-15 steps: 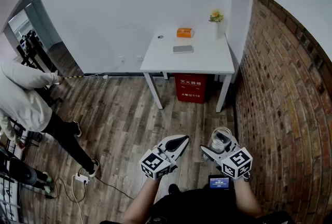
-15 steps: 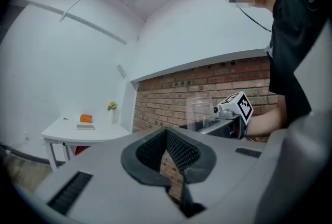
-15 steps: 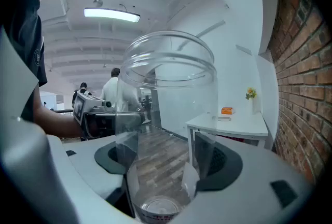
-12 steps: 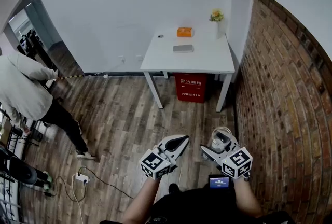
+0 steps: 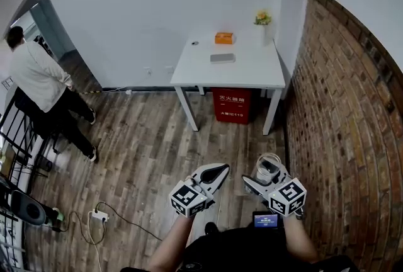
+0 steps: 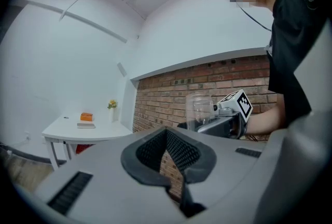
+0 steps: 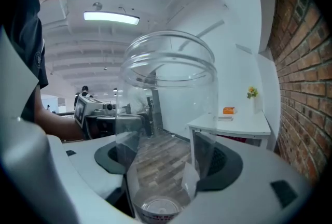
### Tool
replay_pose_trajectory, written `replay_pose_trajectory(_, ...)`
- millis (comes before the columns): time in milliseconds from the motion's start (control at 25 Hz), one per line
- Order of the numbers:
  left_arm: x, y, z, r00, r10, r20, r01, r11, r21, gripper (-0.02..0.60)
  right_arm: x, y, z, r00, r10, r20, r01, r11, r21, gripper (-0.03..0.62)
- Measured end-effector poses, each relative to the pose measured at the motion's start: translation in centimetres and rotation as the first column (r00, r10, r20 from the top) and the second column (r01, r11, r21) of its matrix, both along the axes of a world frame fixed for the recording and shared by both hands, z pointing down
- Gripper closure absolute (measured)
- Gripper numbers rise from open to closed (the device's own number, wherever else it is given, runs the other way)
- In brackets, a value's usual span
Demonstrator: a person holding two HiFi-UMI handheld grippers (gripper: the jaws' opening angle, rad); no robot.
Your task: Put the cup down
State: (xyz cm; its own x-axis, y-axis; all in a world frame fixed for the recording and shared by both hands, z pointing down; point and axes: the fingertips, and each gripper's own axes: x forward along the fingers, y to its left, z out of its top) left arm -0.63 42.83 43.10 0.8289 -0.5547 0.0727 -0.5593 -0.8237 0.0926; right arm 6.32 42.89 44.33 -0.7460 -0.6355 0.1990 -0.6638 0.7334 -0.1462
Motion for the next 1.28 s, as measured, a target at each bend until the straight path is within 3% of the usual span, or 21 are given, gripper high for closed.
replay_pose_trajectory(680, -1.3, 0.2, 0.9, 1.000, -0.004, -0.022, 0.003, 1.000, -0.024, 0.575, -0.7, -0.3, 0.9, 1.000, 0.012, 0.028, -0.011, 0.999, -0.045, 0.243)
replay_pose_trajectory(1280, -10.5, -2.8, 2.3, 0.999, 0.016, -0.033, -0.016, 1.000, -0.025, 0.575, -7.4, -3.2, 2.5, 0.994, 0.104, 0.015, -0.103, 0.993, -0.065, 0.243)
